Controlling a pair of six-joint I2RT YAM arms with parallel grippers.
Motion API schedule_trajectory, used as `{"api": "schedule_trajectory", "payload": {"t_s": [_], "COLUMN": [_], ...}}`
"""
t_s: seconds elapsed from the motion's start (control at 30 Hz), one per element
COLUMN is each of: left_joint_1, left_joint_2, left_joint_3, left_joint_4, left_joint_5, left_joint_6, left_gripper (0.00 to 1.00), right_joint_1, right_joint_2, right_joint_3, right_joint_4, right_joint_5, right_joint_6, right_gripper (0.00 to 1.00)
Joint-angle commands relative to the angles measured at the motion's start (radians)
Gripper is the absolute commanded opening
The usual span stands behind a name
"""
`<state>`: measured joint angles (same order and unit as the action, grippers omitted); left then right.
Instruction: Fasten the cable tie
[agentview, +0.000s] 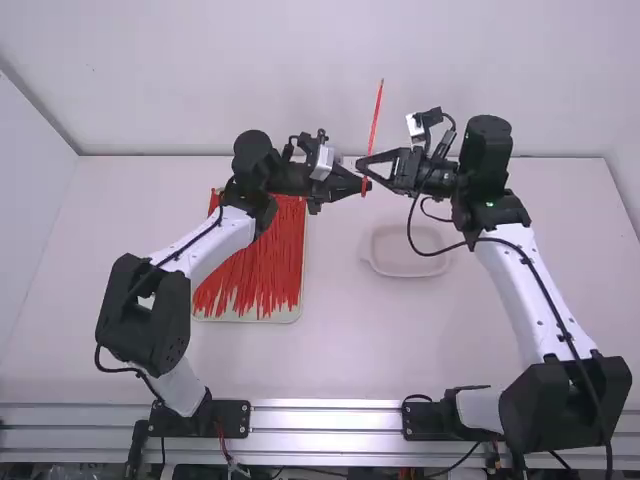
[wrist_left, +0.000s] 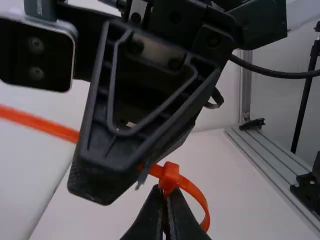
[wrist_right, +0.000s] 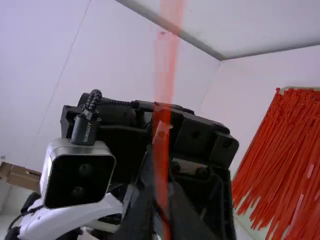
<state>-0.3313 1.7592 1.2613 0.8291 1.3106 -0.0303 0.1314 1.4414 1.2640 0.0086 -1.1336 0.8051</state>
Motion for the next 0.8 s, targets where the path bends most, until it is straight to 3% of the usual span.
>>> {"api": "schedule_trajectory", "payload": {"t_s": [0.0,0.2,0.23,0.27,0.3,0.6,0.67,0.77], "left_joint_1": [0.000,0.001,0.008,0.011,0.012,0.070,0.113,0.160], "left_joint_2": [-0.005,-0.005,-0.005,-0.005,-0.005,-0.005,-0.005,-0.005], "left_joint_3": [0.002,0.002,0.002,0.002,0.002,0.002,0.002,0.002], "left_joint_4": [-0.004,-0.008,-0.011,-0.015,-0.024,-0.373,-0.535,-0.711], "left_joint_5": [0.013,-0.042,-0.076,-0.089,-0.105,-0.175,-0.176,-0.184], "left_joint_6": [-0.007,-0.051,-0.095,-0.115,-0.144,-0.156,-0.146,-0.068], "left_gripper": [0.02,0.03,0.40,0.89,0.99,0.99,0.99,0.99], "right_joint_1": [0.001,0.000,0.000,0.000,-0.003,-0.081,-0.099,-0.097], "right_joint_2": [-0.009,-0.009,-0.009,-0.009,-0.009,-0.009,-0.009,-0.009], "right_joint_3": [0.024,0.024,0.023,0.023,0.023,-0.003,-0.003,-0.008], "right_joint_4": [0.010,0.000,-0.009,-0.017,-0.031,-0.316,-0.458,-0.539], "right_joint_5": [-0.011,0.009,0.009,0.009,0.009,0.090,0.217,0.356], "right_joint_6": [-0.003,-0.034,-0.063,-0.080,-0.109,-0.443,-0.552,-0.612], "right_gripper": [0.00,0.00,0.00,0.00,0.00,0.00,0.00,0.00]}}
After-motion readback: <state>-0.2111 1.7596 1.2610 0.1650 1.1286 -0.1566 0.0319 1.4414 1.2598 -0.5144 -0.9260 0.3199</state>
